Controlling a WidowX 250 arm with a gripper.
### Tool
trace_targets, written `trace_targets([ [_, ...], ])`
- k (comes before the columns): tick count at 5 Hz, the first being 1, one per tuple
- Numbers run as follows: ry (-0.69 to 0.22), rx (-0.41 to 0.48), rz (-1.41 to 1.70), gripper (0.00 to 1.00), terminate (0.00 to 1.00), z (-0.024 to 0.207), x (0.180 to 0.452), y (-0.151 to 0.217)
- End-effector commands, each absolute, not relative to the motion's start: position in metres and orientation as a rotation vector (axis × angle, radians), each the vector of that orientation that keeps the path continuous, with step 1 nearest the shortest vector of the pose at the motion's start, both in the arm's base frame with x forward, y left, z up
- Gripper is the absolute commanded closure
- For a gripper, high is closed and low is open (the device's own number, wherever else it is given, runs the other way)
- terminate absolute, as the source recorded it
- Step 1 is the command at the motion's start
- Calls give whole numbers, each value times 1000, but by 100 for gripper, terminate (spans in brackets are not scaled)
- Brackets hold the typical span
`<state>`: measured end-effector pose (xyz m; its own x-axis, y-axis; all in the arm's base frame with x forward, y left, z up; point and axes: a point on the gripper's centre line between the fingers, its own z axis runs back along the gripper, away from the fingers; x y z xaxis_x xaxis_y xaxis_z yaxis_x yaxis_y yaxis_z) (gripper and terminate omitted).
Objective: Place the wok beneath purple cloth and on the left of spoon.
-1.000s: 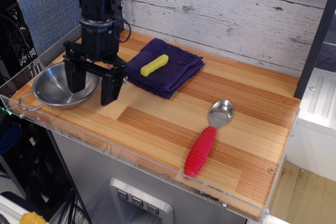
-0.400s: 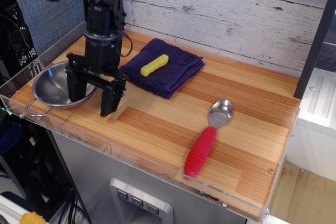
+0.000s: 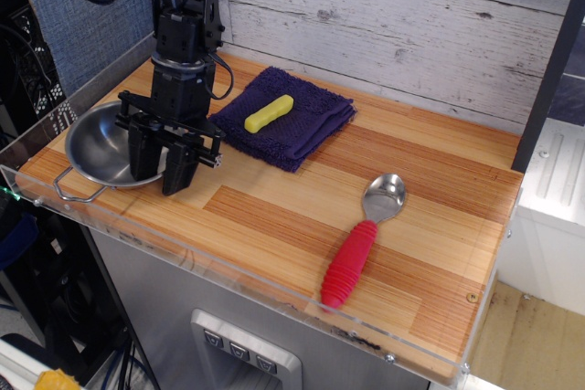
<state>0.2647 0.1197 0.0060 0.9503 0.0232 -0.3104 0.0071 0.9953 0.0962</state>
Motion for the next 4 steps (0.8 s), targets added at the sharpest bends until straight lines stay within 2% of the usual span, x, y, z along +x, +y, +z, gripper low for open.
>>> trace_targets([
  [1,186,117,23,100,0,57,261,116],
  [2,137,113,52,100,0,82,254,112],
  [3,112,88,43,100,0,96,250,103],
  [4,136,19,-15,100,0,84,248,80],
])
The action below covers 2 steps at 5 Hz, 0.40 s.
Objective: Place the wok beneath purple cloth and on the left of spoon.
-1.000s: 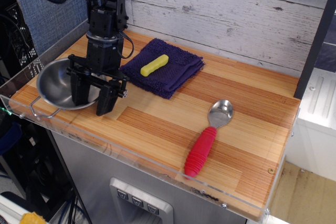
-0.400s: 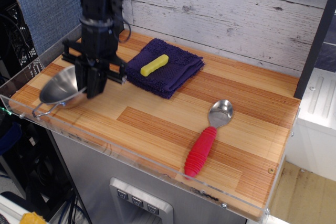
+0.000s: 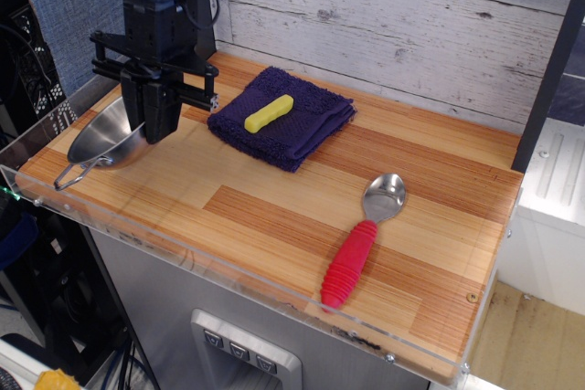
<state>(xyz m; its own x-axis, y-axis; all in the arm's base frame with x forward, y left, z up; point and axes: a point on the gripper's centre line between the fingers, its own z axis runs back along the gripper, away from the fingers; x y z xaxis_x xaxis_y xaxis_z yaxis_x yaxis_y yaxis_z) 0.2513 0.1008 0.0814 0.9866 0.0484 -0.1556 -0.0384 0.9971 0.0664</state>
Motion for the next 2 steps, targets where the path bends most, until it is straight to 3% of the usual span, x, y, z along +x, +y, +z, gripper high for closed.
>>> trace_targets([
  [1,182,-16,-107,100,0,66,248,45],
  [2,197,5,-192,100,0,57,247,14],
])
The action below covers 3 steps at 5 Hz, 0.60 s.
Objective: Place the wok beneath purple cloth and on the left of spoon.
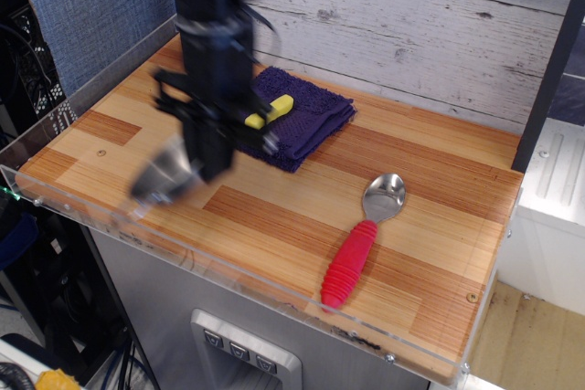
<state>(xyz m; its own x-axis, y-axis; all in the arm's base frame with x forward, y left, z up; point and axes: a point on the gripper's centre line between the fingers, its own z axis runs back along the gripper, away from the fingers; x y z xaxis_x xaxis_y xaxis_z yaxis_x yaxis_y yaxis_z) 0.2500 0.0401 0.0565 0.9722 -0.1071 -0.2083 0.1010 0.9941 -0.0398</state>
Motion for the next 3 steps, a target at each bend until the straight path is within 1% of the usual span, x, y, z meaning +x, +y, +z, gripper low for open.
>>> trace_targets([
  [1,207,19,-240,100,0,49,248,-7],
  [2,221,26,-264,100,0,43,249,-20],
  [3,246,29,-252,100,0,33,248,-19],
])
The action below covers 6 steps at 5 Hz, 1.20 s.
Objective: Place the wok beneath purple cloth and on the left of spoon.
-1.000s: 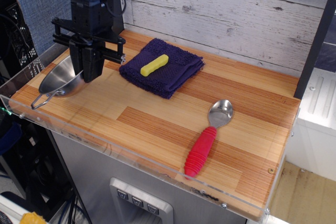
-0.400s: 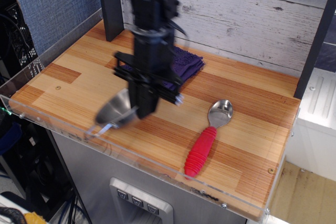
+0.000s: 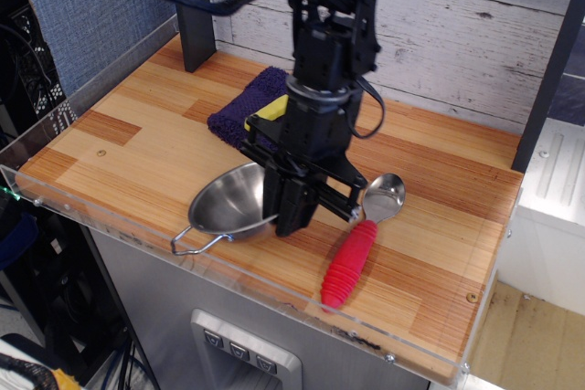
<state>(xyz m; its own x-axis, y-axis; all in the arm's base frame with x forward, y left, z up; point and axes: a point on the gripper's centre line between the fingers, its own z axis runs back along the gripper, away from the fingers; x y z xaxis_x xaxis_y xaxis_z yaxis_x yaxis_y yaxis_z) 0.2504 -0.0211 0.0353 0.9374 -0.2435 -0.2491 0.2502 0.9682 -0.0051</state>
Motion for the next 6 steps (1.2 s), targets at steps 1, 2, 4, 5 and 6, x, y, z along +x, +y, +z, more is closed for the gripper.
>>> trace_targets([
  [1,269,17,-211,0,0,30,247,-14],
  [2,236,-10,-217,0,0,38,247,-12],
  [4,102,-11,-215,0,0,89,245,-3],
  [5,-6,43,-150,0,0,128,240,1],
  [6,-63,43,-82,0,0,149,234,8],
])
